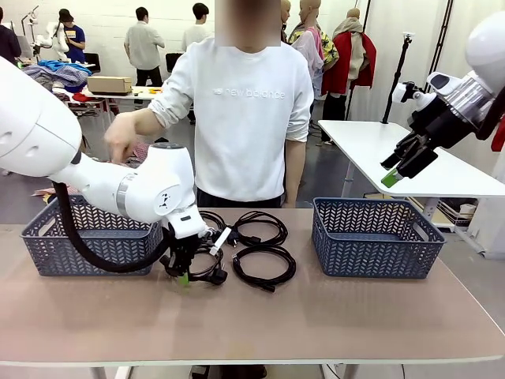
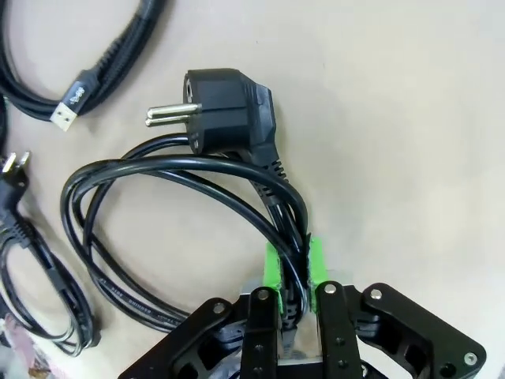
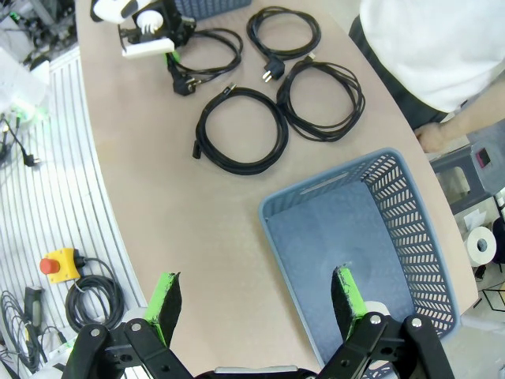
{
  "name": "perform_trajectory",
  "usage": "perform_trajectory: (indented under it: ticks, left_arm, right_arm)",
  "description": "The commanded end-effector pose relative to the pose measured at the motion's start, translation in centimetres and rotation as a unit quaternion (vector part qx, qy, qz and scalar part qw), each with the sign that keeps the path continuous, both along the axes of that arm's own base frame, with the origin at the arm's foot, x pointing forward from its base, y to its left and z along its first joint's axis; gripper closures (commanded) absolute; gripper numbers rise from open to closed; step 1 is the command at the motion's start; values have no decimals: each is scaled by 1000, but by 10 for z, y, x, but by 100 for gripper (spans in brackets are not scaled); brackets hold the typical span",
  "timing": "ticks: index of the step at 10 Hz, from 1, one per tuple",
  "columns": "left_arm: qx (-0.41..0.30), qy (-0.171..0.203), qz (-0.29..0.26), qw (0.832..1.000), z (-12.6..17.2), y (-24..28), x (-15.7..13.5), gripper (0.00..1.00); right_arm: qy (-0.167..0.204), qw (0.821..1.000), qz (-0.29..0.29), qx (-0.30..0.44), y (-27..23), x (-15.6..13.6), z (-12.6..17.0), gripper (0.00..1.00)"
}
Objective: Organize the cables according to human instructions.
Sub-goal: Pick up a bundle of cables and place it in the basket indicated by the human.
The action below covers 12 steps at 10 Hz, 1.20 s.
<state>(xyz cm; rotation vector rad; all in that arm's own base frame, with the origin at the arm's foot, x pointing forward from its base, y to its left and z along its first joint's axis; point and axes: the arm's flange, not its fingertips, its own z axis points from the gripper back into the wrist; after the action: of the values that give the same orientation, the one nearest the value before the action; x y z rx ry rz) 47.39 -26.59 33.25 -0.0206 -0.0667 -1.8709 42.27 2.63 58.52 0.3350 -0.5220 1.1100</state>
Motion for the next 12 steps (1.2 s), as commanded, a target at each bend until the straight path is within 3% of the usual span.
perform_trajectory:
  ticks: [1, 4, 7, 10, 12]
  left_arm:
    - [4, -24, -20, 1000, 37, 2, -7, 97]
    - [5, -52, -25, 998, 98, 1, 0, 97]
    - [2, -79, 10, 997, 155, 30, 17, 97]
    - [11, -124, 75, 989, 199, 82, 32, 97]
    - [8, -133, 125, 983, 209, 126, 29, 97]
  right_arm:
    - [-1, 1000, 0, -1, 0, 2, 2, 0]
    - [-1, 1000, 0, -1, 0, 2, 2, 0]
    - [-1, 1000, 0, -1, 0, 2, 2, 0]
    - [-1, 1000, 0, -1, 0, 2, 2, 0]
    - [-1, 1000, 0, -1, 0, 2, 2, 0]
